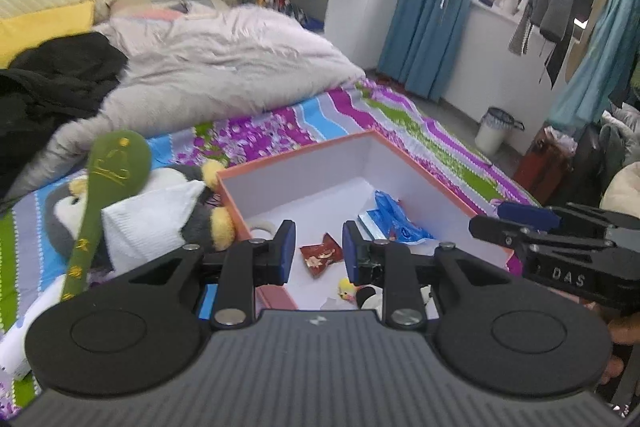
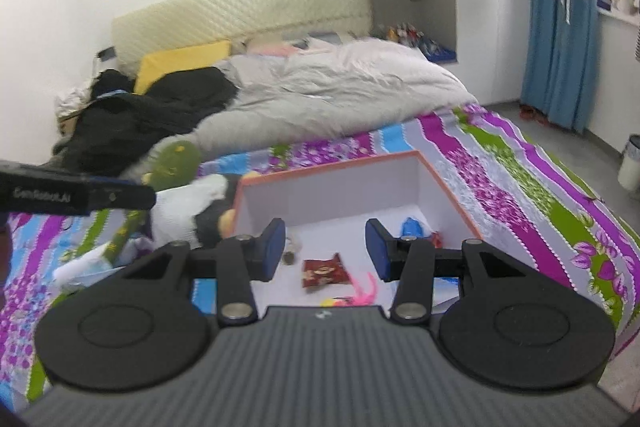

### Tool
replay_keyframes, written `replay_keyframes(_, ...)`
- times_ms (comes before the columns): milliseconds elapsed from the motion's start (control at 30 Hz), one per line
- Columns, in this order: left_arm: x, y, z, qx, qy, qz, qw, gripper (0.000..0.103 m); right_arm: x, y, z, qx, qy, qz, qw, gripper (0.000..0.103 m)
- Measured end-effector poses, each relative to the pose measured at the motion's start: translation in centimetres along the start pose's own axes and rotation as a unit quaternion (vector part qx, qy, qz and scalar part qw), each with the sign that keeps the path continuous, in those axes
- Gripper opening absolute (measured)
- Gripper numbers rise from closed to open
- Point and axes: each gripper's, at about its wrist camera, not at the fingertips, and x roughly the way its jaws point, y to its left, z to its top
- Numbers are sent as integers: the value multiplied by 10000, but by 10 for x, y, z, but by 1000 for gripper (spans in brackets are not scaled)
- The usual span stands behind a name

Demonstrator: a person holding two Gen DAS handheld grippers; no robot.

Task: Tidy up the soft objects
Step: 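Move both tools back from the box to the pile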

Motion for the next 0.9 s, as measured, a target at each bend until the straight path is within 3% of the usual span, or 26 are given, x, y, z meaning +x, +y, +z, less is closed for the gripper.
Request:
replay_keyframes(333,-77,10,-44,-84,-513,183,9985,30,-41,46,-23,-203,-356,363,9985,47)
replay_keyframes(700,-127,17,-101,-420,-397,261,9980,30,-74,80,-48,-180,-242,849,9959,48)
replay_keyframes(800,-133,13,-119,-444,-370,387,9976,39,-73,90,-60,-290,-147,785,9964,48)
replay_keyframes(900,-136,18,-136,-565,-268,439,9971,40,-74,95,-73,-322,-33,747,9967,48)
